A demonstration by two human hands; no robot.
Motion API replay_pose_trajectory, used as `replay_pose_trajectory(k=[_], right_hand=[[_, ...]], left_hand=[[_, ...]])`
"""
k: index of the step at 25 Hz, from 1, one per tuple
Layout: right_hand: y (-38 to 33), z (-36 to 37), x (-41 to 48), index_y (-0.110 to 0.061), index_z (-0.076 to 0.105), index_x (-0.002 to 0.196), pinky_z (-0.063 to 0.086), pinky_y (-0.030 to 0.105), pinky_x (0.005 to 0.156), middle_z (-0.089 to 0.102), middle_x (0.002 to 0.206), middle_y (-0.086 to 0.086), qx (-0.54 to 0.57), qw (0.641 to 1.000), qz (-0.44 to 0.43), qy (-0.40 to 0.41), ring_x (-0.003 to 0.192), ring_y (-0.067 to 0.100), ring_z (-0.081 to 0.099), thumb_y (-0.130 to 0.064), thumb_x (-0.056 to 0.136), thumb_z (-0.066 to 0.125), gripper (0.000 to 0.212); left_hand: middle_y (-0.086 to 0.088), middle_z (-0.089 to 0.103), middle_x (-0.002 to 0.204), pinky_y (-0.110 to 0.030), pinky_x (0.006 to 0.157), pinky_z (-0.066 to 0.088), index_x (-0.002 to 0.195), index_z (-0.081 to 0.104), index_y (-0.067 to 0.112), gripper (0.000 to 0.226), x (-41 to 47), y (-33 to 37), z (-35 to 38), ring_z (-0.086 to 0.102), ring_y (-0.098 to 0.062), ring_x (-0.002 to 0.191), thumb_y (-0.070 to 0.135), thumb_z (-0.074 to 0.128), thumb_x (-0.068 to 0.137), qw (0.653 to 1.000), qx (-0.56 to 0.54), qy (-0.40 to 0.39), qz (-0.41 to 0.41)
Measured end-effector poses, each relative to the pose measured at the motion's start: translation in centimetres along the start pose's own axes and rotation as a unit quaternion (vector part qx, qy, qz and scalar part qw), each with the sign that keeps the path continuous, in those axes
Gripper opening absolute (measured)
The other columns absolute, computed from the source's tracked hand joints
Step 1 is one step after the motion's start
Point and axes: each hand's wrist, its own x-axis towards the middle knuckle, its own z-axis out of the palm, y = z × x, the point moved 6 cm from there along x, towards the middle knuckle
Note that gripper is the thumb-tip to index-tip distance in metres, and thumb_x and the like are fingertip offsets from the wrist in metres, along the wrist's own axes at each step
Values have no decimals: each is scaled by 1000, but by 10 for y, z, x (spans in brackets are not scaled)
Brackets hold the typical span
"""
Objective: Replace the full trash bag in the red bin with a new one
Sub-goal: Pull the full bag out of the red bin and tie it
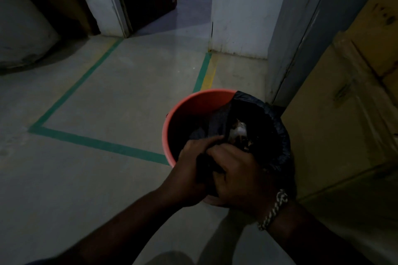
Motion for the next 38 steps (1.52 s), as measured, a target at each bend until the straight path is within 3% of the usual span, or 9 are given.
replay_pose_trajectory(k=[3, 8, 12, 18, 22, 24, 28, 31, 38], right_hand=[[-1, -12, 5, -18, 61, 131, 51, 21, 93, 68, 118, 0, 87, 996, 5, -16, 108, 14, 66, -23, 96, 59, 36], [48, -33, 21, -21, 70, 116, 58, 36, 76, 67, 98, -4, 102, 980, 81, 153, 87, 10, 66, -11, 96, 56, 26], [82, -8, 38, -32, 70, 123, 50, 31, 101, 56, 135, -3, -46, 991, 119, -42, 119, 17, 58, 1, 78, 59, 56], [66, -22, 53, -16, 76, 88, 56, 39, 67, 68, 80, 7, -127, 987, 65, 79, 77, 32, 67, -10, 75, 62, 21], [19, -6, 55, -13, 68, 81, 50, 38, 66, 64, 75, 8, -119, 989, -41, 72, 72, 32, 63, -9, 77, 52, 17], [13, -4, 58, -11, 71, 91, 52, 37, 73, 68, 83, 9, -87, 991, -69, 75, 79, 30, 65, -5, 80, 54, 21], [60, -19, 70, -16, 71, 112, 52, 30, 94, 69, 112, 4, -26, 991, 63, 112, 105, 25, 65, -2, 77, 55, 41], [100, -6, 87, -28, 72, 118, 54, 35, 97, 68, 121, -1, -86, 983, 158, -34, 112, 24, 65, -11, 78, 62, 45], [100, 3, 110, -13, 74, 77, 53, 32, 70, 73, 82, 14, -98, 989, 110, 6, 84, 36, 70, -18, 77, 67, 8]], left_hand=[[0, 66, 100, -37, 82, 54, 99, 66, 31, 35, 0, -13, -8, 65, -13, 97, 13, 65, 69, 993, -54, 79, -74], [4, 74, 93, -31, 83, 56, 95, 71, 28, 40, 7, -23, -6, 70, -9, 95, -6, 63, 74, 984, -92, 82, -127], [11, 73, 91, -14, 80, 51, 97, 71, 21, 37, 18, -15, -8, 67, 5, 92, 0, 54, 73, 983, -112, 84, -120], [19, 67, 115, -9, 96, 44, 120, 63, 37, 50, 36, -22, -30, 59, 14, 110, 11, 78, 80, 990, 6, 107, -94], [1, 66, 120, -32, 97, 51, 126, 61, 23, 49, 48, -33, -17, 62, -8, 111, 34, 66, 78, 991, 22, 40, -124], [6, 68, 114, -15, 90, 48, 117, 65, 15, 47, 49, -32, -21, 62, 1, 98, 37, 62, 76, 986, 10, 78, -147], [10, 63, 108, 4, 77, 36, 110, 62, 28, 37, 62, -21, -33, 56, 12, 87, 8, 74, 82, 987, 25, 115, -110], [20, 58, 103, 2, 76, 35, 108, 60, 25, 30, 79, -19, -31, 54, 13, 85, 13, 70, 83, 989, 35, 111, -94], [-18, 61, 128, -26, 92, 40, 135, 52, -1, 41, 123, -42, -4, 58, -31, 121, 12, 55, 97, 978, 162, -25, -129]])
